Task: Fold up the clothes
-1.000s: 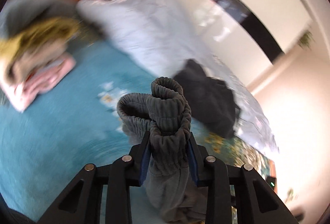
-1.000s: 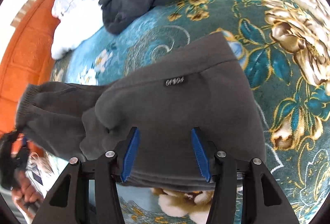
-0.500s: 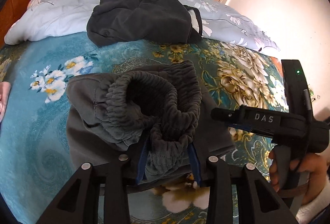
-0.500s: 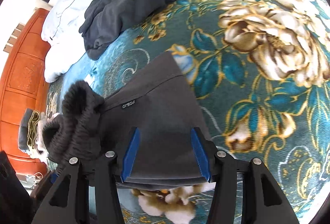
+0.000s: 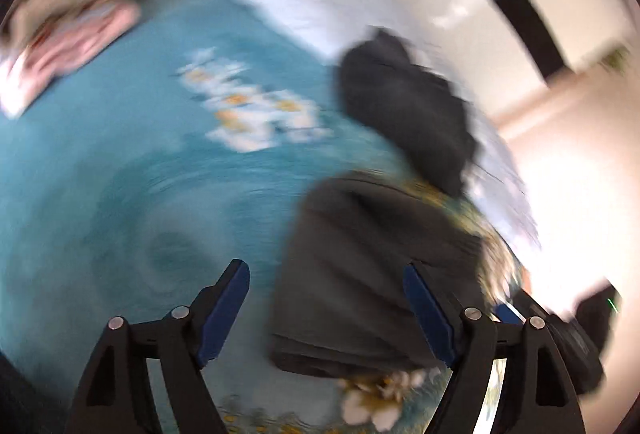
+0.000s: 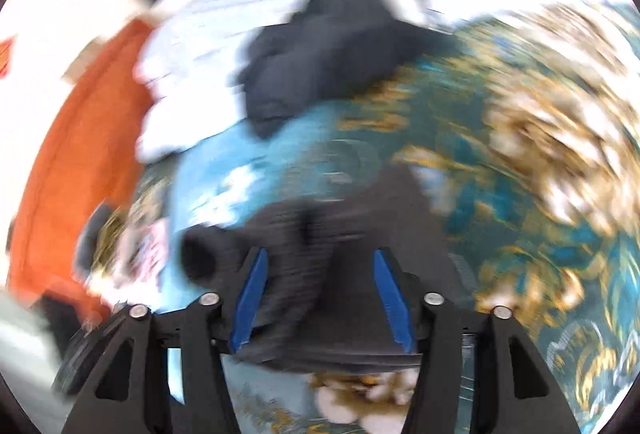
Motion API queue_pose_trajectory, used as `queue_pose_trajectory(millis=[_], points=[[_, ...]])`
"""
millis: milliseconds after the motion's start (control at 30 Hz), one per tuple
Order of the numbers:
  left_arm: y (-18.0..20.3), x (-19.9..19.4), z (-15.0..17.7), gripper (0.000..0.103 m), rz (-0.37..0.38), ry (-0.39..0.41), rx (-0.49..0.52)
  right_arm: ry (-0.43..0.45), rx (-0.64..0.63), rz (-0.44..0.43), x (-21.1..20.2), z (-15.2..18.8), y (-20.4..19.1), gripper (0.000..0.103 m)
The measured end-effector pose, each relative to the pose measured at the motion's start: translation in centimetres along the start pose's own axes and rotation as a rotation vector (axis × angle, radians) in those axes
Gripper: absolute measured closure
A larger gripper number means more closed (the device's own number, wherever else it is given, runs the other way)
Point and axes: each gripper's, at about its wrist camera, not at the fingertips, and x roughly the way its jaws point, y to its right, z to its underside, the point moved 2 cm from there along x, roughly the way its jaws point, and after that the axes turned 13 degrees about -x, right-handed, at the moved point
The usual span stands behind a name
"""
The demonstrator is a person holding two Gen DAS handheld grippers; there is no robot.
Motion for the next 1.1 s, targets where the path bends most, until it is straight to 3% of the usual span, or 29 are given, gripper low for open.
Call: queue_pose_trajectory(millis=[100,233,333,467,533,600,667,767,900,1000,1100], points=[[-1.6,2.2,0.5,0.022,-0.06,-0.032,-0.026,-0.064,-0.213,-0.007,2.0,-0.6,-4.4,0.039],[-0.8,4.1,3.3,0.022,-0.184,-0.08,0.169,-0.147,-0.393,0.113,5.1,-0.8,-6.7,0.038],[-0.7,4.3,3.6,0.022,-0.18,-0.095,0.178,-0.188,-0.477,0.068,7.1,-0.3,-8.3,0.027],[-2.6,4.4,2.6,0.022,-0.086,-0.187,0.028,-0.243,-0.417,0.132,9.7,-0.4,-8.2,0.027],[-3.0,4.2,2.3,0.022,-0.05,-0.213,-0.026,-0.243,-0.344,0.147,9.7,-0.7,-7.8,0.037],[-2.9,3.7,2.2,0.022,0.008,-0.221,-0.054,-0.243,-0.27,0.102,8.7,-1.2,-7.8,0.068],[-2.4,2.9,2.1,0.022,0.097,-0.224,-0.07,-0.202,-0.217,0.0,6.4,-2.8,-7.9,0.086],[-1.0,1.6,2.4,0.02,0.222,-0.238,-0.042,-0.12,-0.195,-0.11,2.1,-5.0,-8.0,0.087],[0.4,1.7,3.1,0.02,0.291,-0.287,0.0,-0.027,-0.138,-0.104,-2.5,-6.2,-5.1,0.087],[1.0,3.0,3.8,0.02,0.222,-0.326,0.041,-0.059,-0.082,0.015,-2.1,-4.8,-0.6,0.087],[0.9,3.9,4.7,0.02,0.157,-0.374,0.064,-0.197,0.066,0.121,2.2,-0.8,5.1,0.084]])
